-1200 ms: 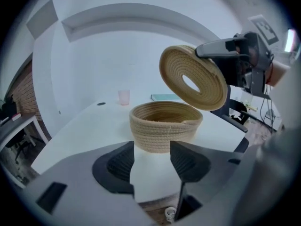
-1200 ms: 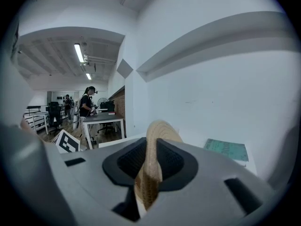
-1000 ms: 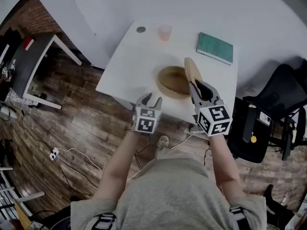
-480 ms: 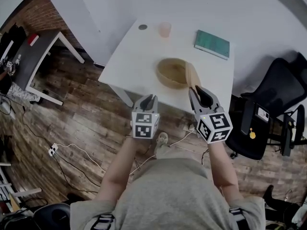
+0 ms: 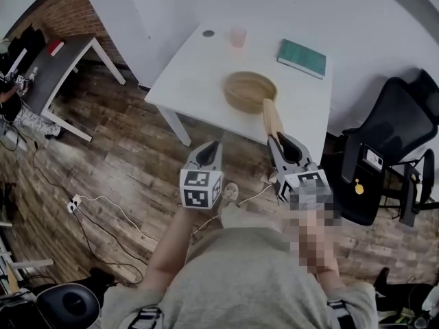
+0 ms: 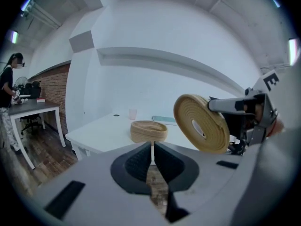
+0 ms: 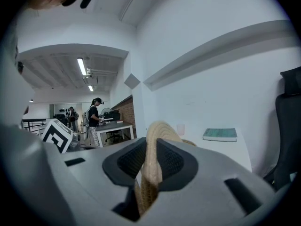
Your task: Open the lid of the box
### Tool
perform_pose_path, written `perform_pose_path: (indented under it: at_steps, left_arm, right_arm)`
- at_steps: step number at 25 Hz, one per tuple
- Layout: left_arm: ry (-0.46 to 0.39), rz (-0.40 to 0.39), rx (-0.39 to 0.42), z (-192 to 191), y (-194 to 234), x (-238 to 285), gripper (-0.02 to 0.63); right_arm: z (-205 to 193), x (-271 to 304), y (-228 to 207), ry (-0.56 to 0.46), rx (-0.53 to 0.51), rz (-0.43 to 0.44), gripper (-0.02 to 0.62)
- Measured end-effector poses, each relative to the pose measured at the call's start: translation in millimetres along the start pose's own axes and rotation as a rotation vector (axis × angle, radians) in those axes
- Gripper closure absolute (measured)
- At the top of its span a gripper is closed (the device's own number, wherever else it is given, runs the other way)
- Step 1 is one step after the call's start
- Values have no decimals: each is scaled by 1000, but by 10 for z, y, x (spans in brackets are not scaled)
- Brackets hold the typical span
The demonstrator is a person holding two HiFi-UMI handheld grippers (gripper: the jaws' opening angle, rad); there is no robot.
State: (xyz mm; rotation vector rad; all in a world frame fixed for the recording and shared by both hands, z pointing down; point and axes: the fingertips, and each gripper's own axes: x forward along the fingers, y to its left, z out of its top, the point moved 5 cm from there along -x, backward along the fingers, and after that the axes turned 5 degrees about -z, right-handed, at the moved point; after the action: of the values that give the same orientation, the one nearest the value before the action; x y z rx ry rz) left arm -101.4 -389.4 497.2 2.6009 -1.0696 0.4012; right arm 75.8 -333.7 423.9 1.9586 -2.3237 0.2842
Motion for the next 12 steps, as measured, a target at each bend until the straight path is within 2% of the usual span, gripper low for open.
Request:
perform_pose_path:
  at_steps: [7,12]
  left_arm:
    - [-19,-11,19,-128,-338,-466,589]
    - [-48,-24,-10,-137,-536,-706,591]
  right_arm:
    - [-128,-452,203,-8,12,26,522]
    - [-215,-701,309,-10,23,43,522]
